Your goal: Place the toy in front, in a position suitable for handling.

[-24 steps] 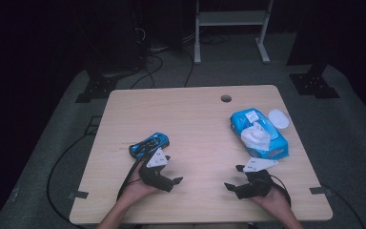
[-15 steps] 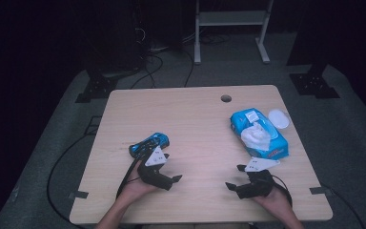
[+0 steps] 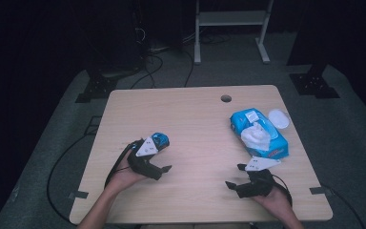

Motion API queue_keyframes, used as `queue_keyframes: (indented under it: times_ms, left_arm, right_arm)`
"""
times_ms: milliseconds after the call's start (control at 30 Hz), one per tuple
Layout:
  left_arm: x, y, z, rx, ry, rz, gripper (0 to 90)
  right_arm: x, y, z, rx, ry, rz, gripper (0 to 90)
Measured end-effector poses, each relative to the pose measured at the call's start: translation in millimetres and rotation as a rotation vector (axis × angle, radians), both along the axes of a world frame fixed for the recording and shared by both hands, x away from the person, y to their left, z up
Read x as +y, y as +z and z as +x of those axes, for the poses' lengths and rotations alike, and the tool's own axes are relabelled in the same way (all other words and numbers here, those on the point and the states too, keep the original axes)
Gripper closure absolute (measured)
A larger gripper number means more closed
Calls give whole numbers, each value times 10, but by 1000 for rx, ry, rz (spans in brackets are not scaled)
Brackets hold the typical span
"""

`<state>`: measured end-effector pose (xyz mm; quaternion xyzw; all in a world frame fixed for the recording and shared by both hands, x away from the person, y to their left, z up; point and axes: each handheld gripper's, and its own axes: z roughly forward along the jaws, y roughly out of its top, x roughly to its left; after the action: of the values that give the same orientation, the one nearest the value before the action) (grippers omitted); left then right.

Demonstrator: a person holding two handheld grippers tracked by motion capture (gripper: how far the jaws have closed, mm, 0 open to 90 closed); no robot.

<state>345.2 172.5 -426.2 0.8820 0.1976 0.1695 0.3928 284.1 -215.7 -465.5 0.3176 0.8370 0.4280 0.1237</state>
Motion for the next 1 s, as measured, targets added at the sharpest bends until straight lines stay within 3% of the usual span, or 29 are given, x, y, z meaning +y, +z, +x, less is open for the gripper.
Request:
queue_keyframes:
  times_ms: [233,400,667,733,800,867,1000]
  left_arm:
    - [233,58,247,18,41,-11,84]
    - [361,22,414,29,64,20,83]
    - [506,-146,656,121,144,-20,84]
    - [458,-135,700,120,137,39,84]
    - [437,-127,718,117,133,58,84]
    - [427,-140,749,104,135,43,86]
    - [424,-233,817,164,153,93,86]
  right_arm:
    - [31,-19,0,11,11,-8,175]
    - [58,-31,-3,18,24,-13,175]
    - [94,-46,-10,25,45,-24,175]
    - [95,-58,-5,29,47,-23,175]
    - [99,-65,-1,33,49,-25,175]
    - [106,-71,0,35,54,-33,175]
    - [104,-63,-14,31,61,-29,175]
